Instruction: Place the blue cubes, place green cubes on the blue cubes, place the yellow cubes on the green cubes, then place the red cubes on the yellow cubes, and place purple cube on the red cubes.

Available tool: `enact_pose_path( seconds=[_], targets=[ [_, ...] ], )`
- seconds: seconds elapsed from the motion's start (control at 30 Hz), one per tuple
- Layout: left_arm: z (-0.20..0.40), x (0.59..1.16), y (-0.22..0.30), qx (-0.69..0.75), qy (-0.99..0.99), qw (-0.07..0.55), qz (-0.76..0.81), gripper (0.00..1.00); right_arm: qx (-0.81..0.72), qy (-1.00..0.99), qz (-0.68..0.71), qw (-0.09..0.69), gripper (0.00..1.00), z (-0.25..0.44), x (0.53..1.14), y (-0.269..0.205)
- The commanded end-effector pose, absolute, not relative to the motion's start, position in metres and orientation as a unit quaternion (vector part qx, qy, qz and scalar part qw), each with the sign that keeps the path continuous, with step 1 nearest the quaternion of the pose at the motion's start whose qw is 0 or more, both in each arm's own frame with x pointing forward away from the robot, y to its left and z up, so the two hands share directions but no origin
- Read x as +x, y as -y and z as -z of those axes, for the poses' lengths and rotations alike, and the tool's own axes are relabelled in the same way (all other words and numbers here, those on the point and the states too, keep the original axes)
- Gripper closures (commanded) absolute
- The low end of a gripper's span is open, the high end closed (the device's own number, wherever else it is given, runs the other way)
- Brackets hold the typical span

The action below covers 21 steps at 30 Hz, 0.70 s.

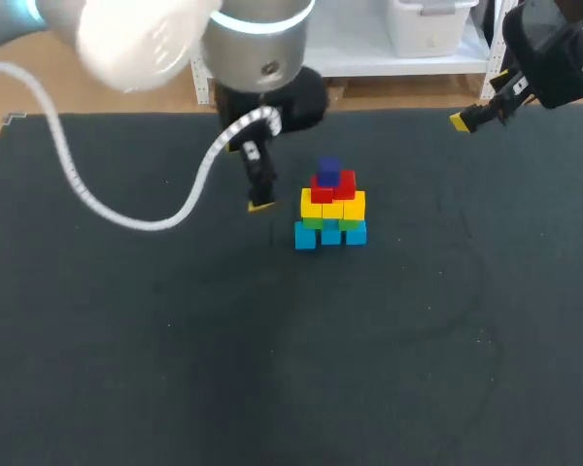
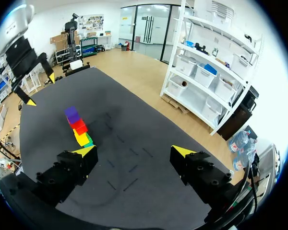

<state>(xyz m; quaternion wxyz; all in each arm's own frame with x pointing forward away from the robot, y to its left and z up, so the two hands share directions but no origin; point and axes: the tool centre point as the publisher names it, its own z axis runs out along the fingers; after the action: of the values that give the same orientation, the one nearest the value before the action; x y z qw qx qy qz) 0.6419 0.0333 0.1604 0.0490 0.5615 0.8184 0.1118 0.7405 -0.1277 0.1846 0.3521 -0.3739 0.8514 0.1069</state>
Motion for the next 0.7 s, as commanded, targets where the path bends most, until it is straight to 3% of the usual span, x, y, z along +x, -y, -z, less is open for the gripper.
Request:
enact_pose_path(
  seconds=[0.03, 0.7],
  targets=[
    [-0.153, 0.625, -0.065, 0.555, -0.814, 0.144, -0.088, 0.00, -0.373, -0.852, -0.106, 0.352, 0.00, -0.185, 0.740, 0.128],
    [-0.143, 0.600, -0.087, 0.540, -0.821, 0.155, -0.102, 0.00, -0.373, -0.852, -0.106, 0.352, 0.00, -0.185, 0.740, 0.128]
  ],
)
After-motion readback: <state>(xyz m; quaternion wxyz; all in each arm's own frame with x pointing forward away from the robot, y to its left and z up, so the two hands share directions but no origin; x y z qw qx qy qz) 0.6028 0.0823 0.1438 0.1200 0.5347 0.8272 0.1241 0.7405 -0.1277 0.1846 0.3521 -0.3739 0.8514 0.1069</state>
